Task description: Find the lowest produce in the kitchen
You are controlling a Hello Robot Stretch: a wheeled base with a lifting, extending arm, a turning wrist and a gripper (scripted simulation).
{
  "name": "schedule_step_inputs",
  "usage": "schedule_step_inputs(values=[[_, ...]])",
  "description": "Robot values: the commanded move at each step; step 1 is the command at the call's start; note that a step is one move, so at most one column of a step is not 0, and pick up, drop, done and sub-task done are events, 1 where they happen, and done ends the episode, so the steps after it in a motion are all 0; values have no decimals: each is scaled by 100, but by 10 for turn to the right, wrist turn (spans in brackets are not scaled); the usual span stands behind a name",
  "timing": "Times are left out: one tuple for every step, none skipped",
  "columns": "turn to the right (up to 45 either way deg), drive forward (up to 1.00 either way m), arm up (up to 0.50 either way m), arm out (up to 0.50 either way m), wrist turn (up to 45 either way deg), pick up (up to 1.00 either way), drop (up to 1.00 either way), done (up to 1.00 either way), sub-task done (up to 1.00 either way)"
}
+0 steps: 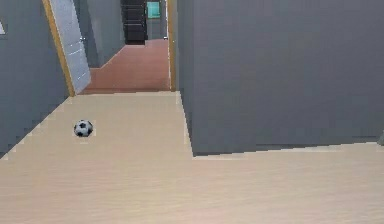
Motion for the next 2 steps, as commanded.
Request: schedule_step_inputs(values=[[-180,0,0,0,0,0,0,0,0],[0,100,0,0,0,0,0,0,0]])
